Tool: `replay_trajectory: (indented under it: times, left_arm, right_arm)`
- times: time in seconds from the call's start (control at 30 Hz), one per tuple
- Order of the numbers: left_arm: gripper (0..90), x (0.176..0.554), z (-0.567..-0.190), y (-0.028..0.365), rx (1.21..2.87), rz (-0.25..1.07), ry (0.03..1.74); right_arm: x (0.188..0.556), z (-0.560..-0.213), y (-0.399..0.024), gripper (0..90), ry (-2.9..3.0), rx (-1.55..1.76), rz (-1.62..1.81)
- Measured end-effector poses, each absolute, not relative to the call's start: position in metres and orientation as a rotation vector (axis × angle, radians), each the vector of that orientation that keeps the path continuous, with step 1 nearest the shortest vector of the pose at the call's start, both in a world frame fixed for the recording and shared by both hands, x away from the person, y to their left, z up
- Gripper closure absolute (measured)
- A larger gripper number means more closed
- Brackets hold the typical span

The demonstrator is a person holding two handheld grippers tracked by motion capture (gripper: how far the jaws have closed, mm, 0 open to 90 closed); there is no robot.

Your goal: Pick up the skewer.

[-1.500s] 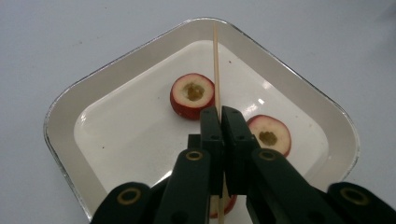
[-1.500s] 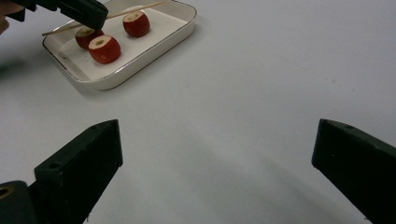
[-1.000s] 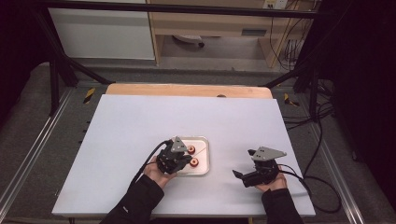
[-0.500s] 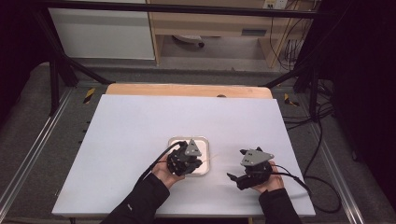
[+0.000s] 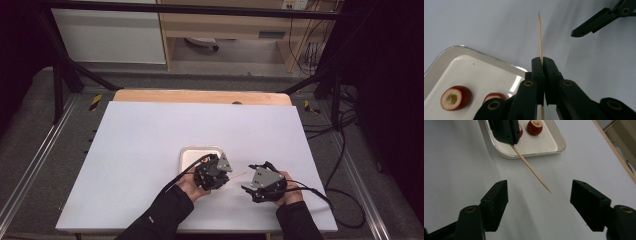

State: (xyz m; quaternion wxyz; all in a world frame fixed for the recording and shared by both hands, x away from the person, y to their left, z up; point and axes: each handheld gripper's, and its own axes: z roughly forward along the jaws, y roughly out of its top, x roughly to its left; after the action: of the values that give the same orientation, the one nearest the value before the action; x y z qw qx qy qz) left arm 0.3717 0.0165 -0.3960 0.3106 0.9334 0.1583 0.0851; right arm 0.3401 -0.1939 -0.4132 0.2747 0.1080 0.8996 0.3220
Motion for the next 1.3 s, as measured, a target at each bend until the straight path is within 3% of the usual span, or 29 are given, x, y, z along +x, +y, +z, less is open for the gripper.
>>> replay_trajectory:
  times: [0.8,1.0,1.3]
  left_arm:
    - [87.9,0.364,-0.398,-0.011,2.517,0.183,0.310]
    - [88.0,0.363,-0.398,-0.011,2.527,0.185,0.307]
    - [87.1,0.363,-0.396,-0.009,2.509,0.194,0.310]
  right_arm:
    - [0.331,-0.424,-0.188,77.3,2.391,-0.147,0.629]
    - [0.330,-0.427,-0.184,84.8,2.403,-0.188,0.582]
    - [0.328,-0.427,-0.183,88.7,2.374,-0.256,0.531]
